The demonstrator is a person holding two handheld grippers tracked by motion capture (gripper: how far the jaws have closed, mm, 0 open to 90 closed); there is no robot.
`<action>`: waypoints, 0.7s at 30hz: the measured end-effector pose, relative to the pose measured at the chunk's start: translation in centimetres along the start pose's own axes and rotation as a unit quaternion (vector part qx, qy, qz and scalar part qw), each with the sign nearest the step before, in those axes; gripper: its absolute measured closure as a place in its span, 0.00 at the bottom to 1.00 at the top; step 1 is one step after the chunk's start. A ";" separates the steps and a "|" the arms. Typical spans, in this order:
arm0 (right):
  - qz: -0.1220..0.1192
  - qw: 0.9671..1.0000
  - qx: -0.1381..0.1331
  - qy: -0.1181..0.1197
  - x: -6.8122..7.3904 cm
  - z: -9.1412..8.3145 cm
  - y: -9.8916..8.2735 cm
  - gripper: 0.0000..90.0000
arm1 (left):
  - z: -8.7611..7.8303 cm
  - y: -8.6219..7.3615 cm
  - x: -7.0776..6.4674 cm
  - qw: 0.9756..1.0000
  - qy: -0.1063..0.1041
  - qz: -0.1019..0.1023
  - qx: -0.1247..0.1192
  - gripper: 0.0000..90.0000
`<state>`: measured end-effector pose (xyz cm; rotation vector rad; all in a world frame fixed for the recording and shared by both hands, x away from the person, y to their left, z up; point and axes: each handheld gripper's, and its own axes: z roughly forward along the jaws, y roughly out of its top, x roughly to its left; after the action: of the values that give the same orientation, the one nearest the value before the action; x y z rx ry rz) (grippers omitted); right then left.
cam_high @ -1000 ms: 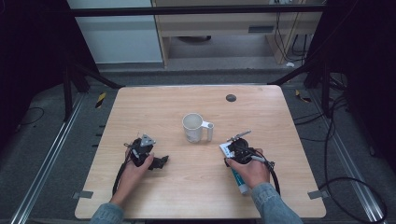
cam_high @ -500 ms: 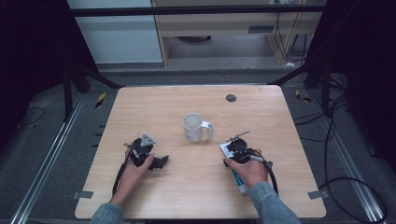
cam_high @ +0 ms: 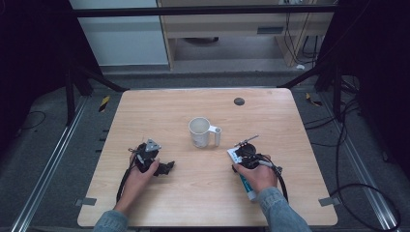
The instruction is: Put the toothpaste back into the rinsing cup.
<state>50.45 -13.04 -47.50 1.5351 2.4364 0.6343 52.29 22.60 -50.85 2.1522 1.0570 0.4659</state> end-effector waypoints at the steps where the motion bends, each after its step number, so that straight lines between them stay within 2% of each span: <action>1: -0.003 1.000 0.001 -0.002 -0.1 0.0 0.0 0.58 | 0.0 0.0 0.0 1.000 0.000 0.000 0.000 0.00; 13: -0.005 1.000 0.005 0.004 -0.1 0.0 0.1 0.64 | 0.0 0.0 0.0 1.000 0.000 0.000 0.000 0.00; 21: -0.015 1.000 0.006 0.003 -0.1 0.1 0.2 0.67 | 0.0 0.0 0.0 1.000 0.000 0.000 0.000 0.00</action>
<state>50.65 -13.02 -47.47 1.5009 2.4663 0.6202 52.30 22.60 -50.85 2.1526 1.0558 0.4655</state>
